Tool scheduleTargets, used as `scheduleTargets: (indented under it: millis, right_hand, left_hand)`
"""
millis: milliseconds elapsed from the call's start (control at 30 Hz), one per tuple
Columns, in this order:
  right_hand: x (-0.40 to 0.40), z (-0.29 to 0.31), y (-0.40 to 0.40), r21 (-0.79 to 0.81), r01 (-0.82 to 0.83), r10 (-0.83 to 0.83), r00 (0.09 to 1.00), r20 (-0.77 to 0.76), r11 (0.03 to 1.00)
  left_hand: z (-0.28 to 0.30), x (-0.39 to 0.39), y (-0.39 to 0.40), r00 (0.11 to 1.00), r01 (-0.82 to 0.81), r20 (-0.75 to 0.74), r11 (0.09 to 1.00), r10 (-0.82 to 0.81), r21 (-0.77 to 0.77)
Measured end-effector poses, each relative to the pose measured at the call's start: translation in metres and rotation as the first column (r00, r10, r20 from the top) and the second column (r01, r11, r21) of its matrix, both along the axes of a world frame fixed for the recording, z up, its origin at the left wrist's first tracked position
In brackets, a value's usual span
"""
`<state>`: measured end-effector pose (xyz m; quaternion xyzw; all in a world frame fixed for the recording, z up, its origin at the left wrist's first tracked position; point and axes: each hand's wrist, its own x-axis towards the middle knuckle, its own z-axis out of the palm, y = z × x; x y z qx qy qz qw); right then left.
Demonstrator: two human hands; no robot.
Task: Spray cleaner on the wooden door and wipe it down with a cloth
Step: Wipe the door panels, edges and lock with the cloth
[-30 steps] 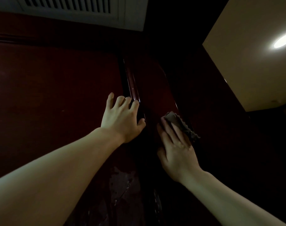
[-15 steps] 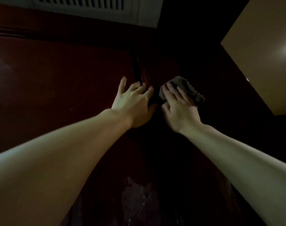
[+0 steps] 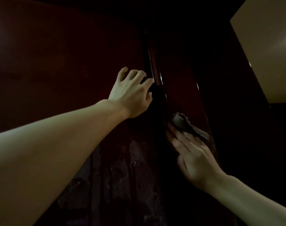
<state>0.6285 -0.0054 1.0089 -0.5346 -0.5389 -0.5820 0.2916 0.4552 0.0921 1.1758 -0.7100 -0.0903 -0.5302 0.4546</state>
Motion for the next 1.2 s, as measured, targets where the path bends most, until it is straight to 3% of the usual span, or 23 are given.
scheduleTargets:
  millis: [167, 300, 433, 600, 833, 933, 1067, 1133, 1200]
  right_hand:
    - [-0.026, 0.039, -0.002, -0.034, 0.063, -0.065, 0.995, -0.081, 0.997]
    - [-0.043, 0.064, 0.022, 0.038, 0.078, -0.072, 0.985, -0.158, 0.996]
    - [-0.048, 0.015, 0.030, 0.070, 0.087, -0.079, 0.991, -0.103, 0.994]
    - [-0.047, -0.037, 0.020, -0.092, 0.028, -0.029, 1.000, -0.008, 0.995]
    - [-0.091, 0.036, 0.046, -0.067, 0.004, -0.016, 0.983, -0.184, 0.998]
    - [-0.113, 0.004, 0.061, -0.061, 0.049, -0.051, 0.998, -0.031, 0.997]
    - [-0.121, -0.041, 0.061, -0.219, 0.029, 0.010, 0.985, 0.173, 0.975]
    - [-0.113, -0.022, 0.057, -0.208, 0.068, -0.027, 0.980, 0.195, 0.976]
    - [-0.105, 0.009, 0.055, -0.122, 0.087, -0.077, 0.993, 0.086, 0.989]
  left_hand:
    - [-0.009, -0.017, 0.007, 0.998, -0.056, 0.003, 0.998, 0.056, 0.008]
    - [-0.017, -0.022, 0.016, 0.995, -0.100, -0.010, 0.995, 0.100, 0.013]
    - [-0.027, -0.027, 0.024, 0.997, -0.080, 0.016, 0.996, 0.079, 0.045]
    - [-0.040, -0.037, 0.027, 0.997, -0.079, -0.018, 0.993, 0.080, 0.087]
    - [-0.043, -0.062, 0.035, 0.992, -0.091, -0.073, 0.989, 0.100, 0.116]
    - [-0.047, -0.082, 0.044, 0.991, -0.102, -0.073, 0.989, 0.110, 0.103]
    - [-0.055, -0.108, 0.053, 0.984, -0.135, -0.107, 0.986, 0.146, 0.100]
    - [-0.055, -0.117, 0.055, 0.976, -0.161, -0.127, 0.981, 0.175, 0.112]
    - [-0.054, -0.125, 0.057, 0.974, -0.175, -0.129, 0.978, 0.189, 0.109]
